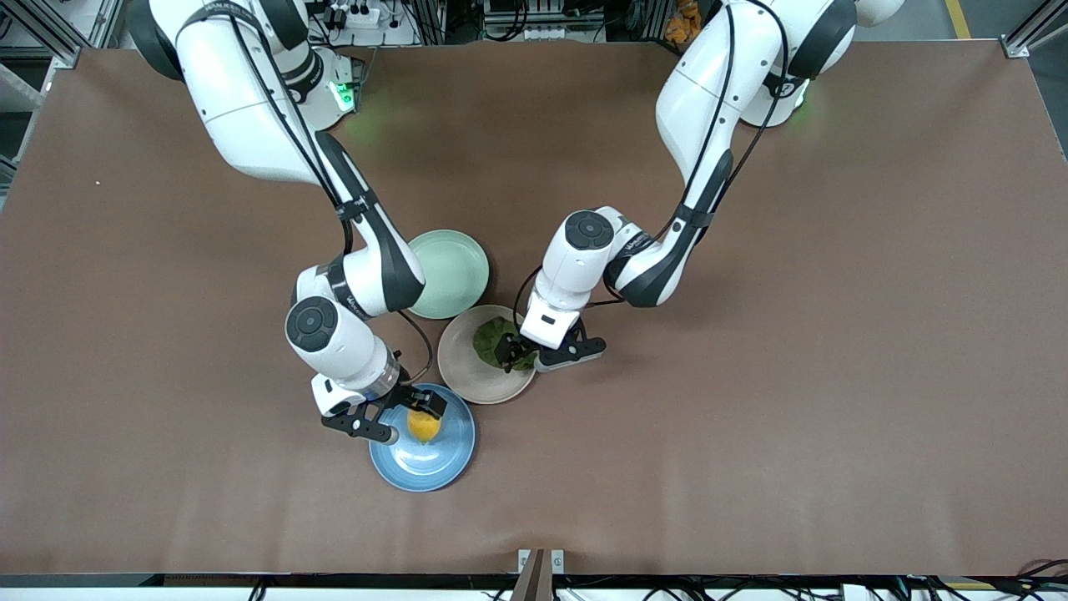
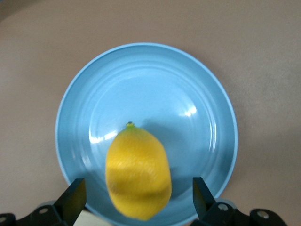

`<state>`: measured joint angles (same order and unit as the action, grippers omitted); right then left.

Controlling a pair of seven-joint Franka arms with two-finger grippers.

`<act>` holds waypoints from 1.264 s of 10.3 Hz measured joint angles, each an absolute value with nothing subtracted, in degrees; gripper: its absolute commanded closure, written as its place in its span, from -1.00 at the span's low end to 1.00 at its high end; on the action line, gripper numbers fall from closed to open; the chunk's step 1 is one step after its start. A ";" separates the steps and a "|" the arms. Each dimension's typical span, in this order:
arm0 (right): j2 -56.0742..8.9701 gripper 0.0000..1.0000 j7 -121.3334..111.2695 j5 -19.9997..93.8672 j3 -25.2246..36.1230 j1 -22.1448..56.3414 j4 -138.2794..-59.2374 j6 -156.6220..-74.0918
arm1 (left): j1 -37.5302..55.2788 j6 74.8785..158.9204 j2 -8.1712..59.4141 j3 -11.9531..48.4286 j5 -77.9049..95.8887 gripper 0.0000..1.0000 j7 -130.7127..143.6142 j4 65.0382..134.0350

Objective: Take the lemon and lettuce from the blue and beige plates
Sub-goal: 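Grasp the lettuce with the left gripper while the right gripper grasps the lemon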

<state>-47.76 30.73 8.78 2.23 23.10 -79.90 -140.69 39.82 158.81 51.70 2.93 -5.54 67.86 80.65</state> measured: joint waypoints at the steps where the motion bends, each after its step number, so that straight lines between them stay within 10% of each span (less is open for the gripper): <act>1: -48.56 -1.00 30.51 8.78 2.60 23.21 -79.29 -140.91 | 40.40 158.82 51.70 2.92 -5.54 -1.00 68.65 80.54; 5: -50.50 -0.79 30.27 8.78 3.01 24.38 -78.38 -142.53 | 43.14 159.08 51.92 2.87 -5.54 -1.00 71.39 80.46; 7: -50.87 0.54 30.19 8.78 3.15 24.88 -78.27 -142.83 | 43.36 159.90 52.78 2.75 -5.54 -1.00 71.43 80.46; 8: -50.99 0.88 29.96 8.78 3.26 24.97 -78.21 -142.83 | 43.36 160.34 53.27 2.64 -5.54 -1.00 71.43 80.46; 13: -51.03 1.00 29.73 8.78 4.06 24.99 -77.06 -140.40 | 43.36 160.86 54.67 2.44 -5.54 -1.00 71.46 80.45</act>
